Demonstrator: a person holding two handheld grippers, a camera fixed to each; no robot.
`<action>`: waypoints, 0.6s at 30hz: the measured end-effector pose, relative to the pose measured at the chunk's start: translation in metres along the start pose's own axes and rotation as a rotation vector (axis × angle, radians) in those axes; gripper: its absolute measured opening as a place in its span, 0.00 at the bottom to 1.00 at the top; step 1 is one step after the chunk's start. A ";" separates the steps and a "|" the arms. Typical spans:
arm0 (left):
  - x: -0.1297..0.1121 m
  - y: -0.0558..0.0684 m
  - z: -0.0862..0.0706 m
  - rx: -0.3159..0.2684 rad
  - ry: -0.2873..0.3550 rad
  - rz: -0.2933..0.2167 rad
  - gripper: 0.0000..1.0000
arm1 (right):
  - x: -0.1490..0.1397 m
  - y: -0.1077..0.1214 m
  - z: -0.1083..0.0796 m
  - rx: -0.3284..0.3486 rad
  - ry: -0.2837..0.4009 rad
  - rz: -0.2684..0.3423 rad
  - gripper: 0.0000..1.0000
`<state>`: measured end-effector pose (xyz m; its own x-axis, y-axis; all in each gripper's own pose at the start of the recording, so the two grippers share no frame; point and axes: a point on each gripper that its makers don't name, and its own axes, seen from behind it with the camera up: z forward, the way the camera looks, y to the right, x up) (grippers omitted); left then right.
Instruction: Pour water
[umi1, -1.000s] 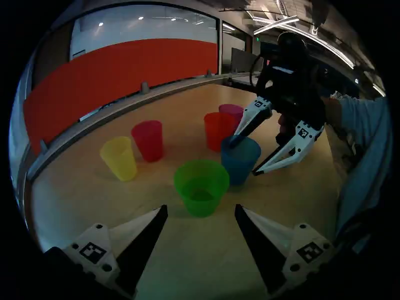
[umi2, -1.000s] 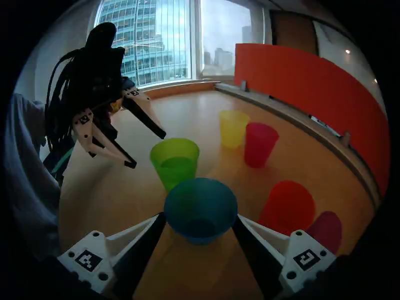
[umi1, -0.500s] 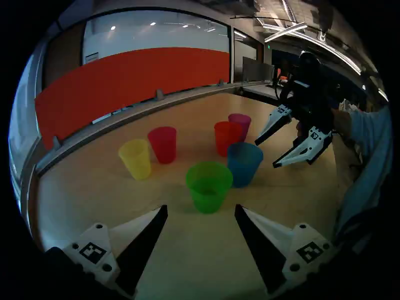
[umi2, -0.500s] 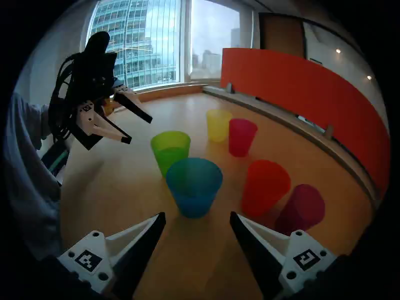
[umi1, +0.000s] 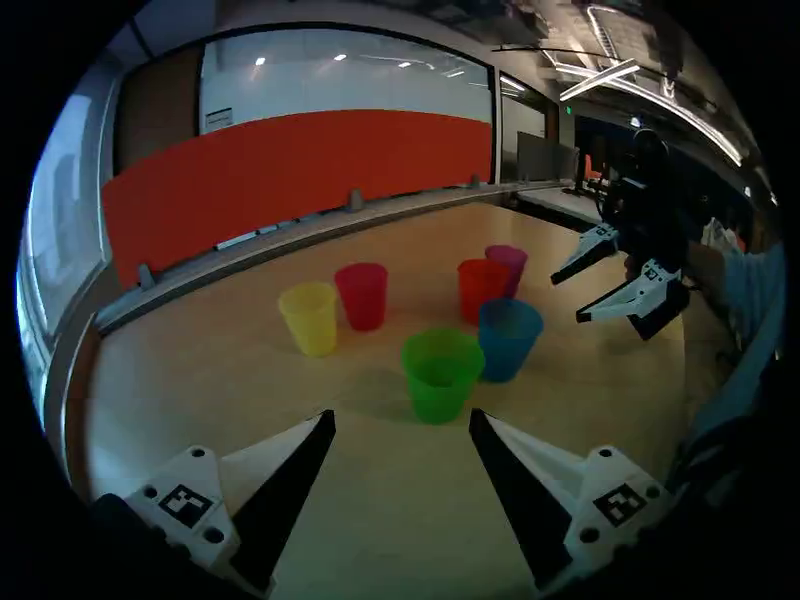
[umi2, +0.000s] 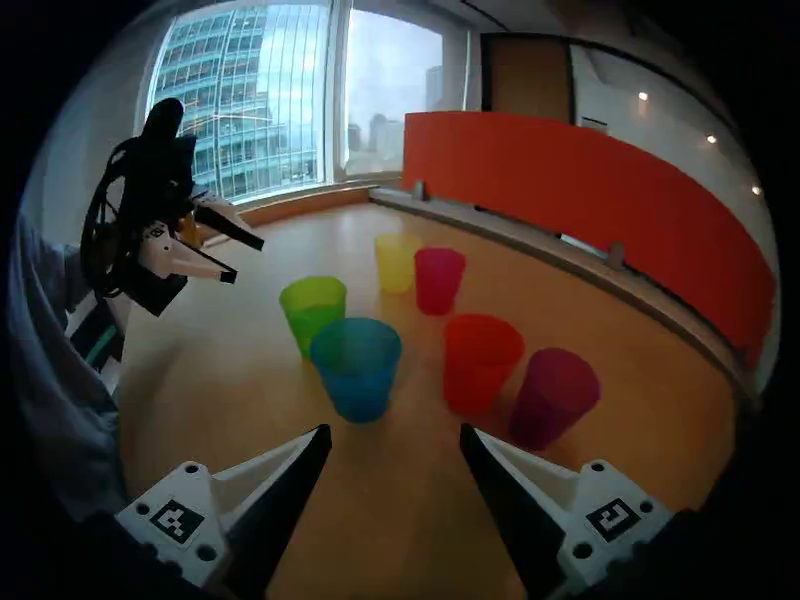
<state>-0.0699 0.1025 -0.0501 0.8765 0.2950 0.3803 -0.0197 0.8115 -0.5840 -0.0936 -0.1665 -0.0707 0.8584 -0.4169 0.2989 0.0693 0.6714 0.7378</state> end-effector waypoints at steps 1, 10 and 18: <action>0.001 -0.003 -0.001 0.015 0.010 -0.008 1.00 | 0.001 0.003 -0.002 -0.013 0.008 0.006 1.00; 0.020 -0.034 -0.018 0.170 0.114 -0.051 1.00 | 0.015 0.036 -0.028 -0.175 0.101 0.053 1.00; 0.048 -0.049 -0.040 0.295 0.237 -0.069 1.00 | 0.047 0.065 -0.059 -0.344 0.241 0.074 1.00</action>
<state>-0.0076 0.0572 -0.0316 0.9668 0.1374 0.2154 -0.0636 0.9459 -0.3182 -0.0185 -0.1064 -0.0448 0.9589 -0.2323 0.1630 0.1337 0.8765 0.4625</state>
